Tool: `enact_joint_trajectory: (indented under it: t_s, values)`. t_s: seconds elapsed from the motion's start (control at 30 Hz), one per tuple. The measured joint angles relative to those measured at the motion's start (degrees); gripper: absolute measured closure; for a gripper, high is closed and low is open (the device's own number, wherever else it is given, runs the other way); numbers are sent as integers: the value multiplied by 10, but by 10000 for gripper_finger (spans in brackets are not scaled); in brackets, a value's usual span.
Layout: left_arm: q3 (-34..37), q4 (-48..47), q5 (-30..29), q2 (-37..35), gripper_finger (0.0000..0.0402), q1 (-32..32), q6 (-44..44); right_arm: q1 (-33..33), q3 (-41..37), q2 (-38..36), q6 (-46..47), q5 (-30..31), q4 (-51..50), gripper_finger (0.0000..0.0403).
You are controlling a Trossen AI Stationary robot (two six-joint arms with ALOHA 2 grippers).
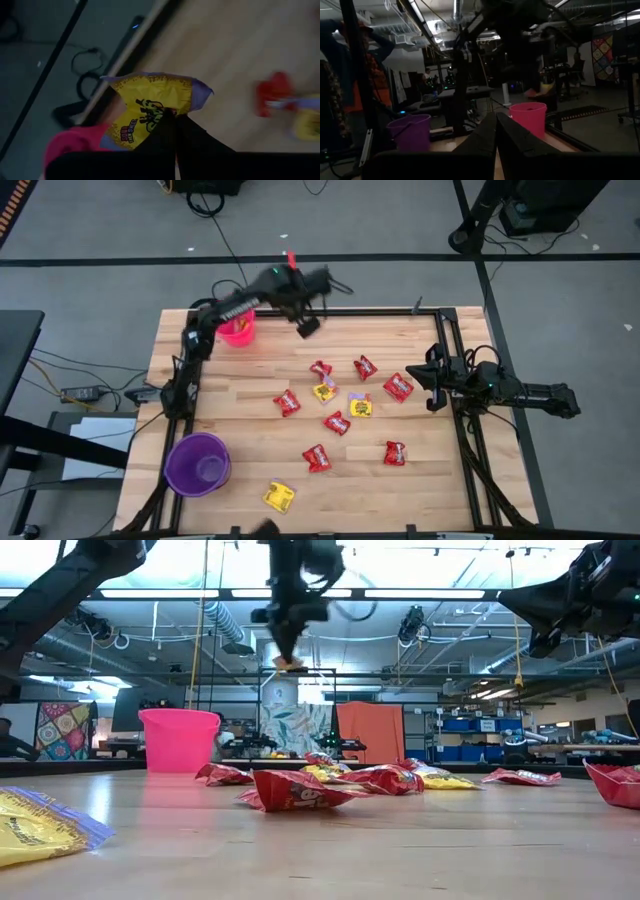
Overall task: Sort candy by brand, put in halloween buckets
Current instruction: Put the yellow candy into the pink bucket
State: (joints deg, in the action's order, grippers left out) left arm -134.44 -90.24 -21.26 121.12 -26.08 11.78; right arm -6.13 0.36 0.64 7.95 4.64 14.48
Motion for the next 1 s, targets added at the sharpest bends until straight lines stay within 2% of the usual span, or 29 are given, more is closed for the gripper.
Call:
enact_joint_trajectory:
  t_s: [0.23, 0.37, 0.57, 0.83, 1.0]
  values:
    - [5, 2, -32, -54, 401, -118, -42, 0, 0, 0, 0, 3, 1, 380]
    - [5, 4, -32, -92, 401, -178, -43, 0, 0, 0, -1, 15, 0, 380]
    - [7, 30, -17, -111, 401, -213, -57, 0, 0, 0, -10, 19, 0, 380]
    - [140, 84, -12, -111, 401, -214, -84, 0, 0, 0, -4, 25, 0, 380]
    - [261, 178, 4, -156, 401, -215, -88, 0, 0, 0, -4, 33, 0, 380]
